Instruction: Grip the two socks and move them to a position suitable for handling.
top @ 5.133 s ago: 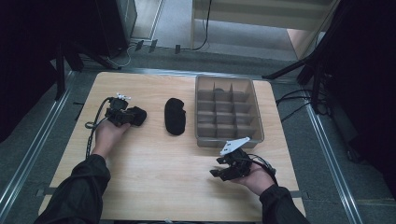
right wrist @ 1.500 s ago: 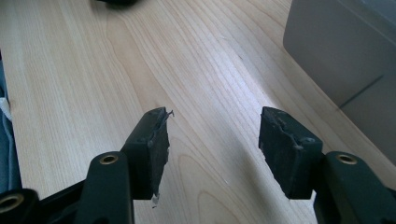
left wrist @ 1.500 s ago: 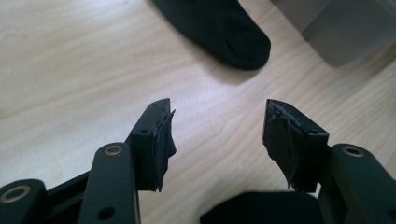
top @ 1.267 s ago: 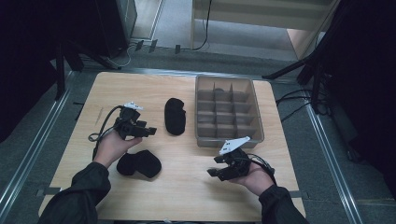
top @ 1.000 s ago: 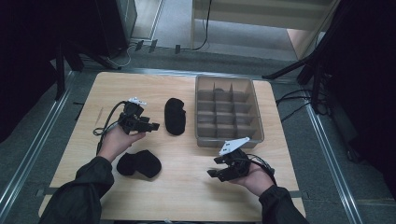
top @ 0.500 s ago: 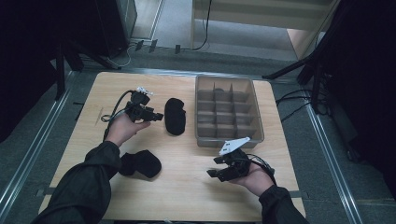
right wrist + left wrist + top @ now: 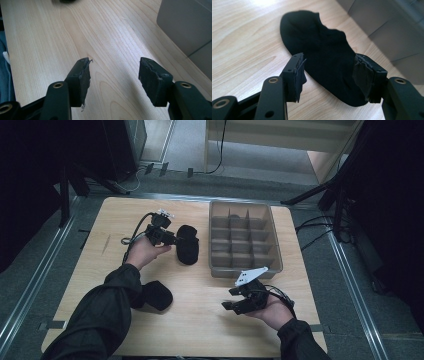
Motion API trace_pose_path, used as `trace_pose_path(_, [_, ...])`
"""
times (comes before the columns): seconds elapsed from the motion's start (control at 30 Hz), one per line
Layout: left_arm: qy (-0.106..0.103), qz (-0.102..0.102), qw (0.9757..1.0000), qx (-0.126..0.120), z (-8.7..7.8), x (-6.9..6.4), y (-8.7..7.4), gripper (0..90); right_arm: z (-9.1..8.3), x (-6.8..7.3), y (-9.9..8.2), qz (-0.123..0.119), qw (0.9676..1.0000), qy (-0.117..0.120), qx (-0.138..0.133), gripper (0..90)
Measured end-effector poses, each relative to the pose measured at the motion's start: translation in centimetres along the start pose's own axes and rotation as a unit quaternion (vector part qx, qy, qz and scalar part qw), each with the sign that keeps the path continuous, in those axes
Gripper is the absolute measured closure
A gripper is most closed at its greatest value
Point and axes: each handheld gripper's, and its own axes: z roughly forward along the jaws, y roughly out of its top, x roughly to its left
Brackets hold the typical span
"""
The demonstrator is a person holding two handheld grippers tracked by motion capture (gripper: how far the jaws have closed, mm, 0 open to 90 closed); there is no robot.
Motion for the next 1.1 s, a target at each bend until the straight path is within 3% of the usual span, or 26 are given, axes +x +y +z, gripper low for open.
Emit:
trace_pose_path(0.23, [0.001, 0.013, 0.9999, -0.001, 1.7, -0.8, 1.9, 42.0, 0.0, 0.0, 0.0, -0.001, 1.0000, 0.001, 0.001, 42.6])
trace_pose_path(0.47, [0.004, 0.014, 0.9999, 0.000, 3.8, -0.8, 2.0, 39.5, 0.0, 0.0, -0.1, -0.004, 1.0000, 0.000, 0.003, 42.6])
trace_pose_path(0.53, [0.003, 0.011, 0.9997, 0.021, 5.0, -0.4, 1.7, 37.2, 0.1, -0.1, -0.1, -0.003, 1.0000, -0.002, 0.009, 42.7])
trace_pose_path(0.63, [0.008, 0.016, 0.9994, 0.029, 5.5, -0.5, 1.5, 35.4, 0.1, -0.1, -0.1, -0.005, 1.0000, -0.002, 0.008, 42.7])
trace_pose_path(0.7, [0.020, 0.037, 0.9983, 0.040, 6.2, -1.0, 1.3, 32.8, 0.1, -0.2, -0.1, -0.004, 1.0000, -0.002, 0.008, 42.7])
trace_pose_path(0.9, [0.042, 0.047, 0.9979, 0.012, 6.4, -1.4, 0.5, 37.4, 0.2, -0.2, -0.1, -0.007, 0.9999, -0.004, 0.010, 42.7])
trace_pose_path(0.97, [0.058, 0.064, 0.9963, 0.002, 6.3, -1.6, 0.0, 42.9, 0.2, -0.1, -0.1, -0.008, 0.9999, -0.004, 0.011, 42.7])
trace_pose_path(1.1, [0.063, 0.060, 0.9962, -0.004, 6.2, -1.7, -0.4, 46.9, 0.2, -0.1, -0.1, -0.010, 0.9999, -0.006, 0.011, 42.7])
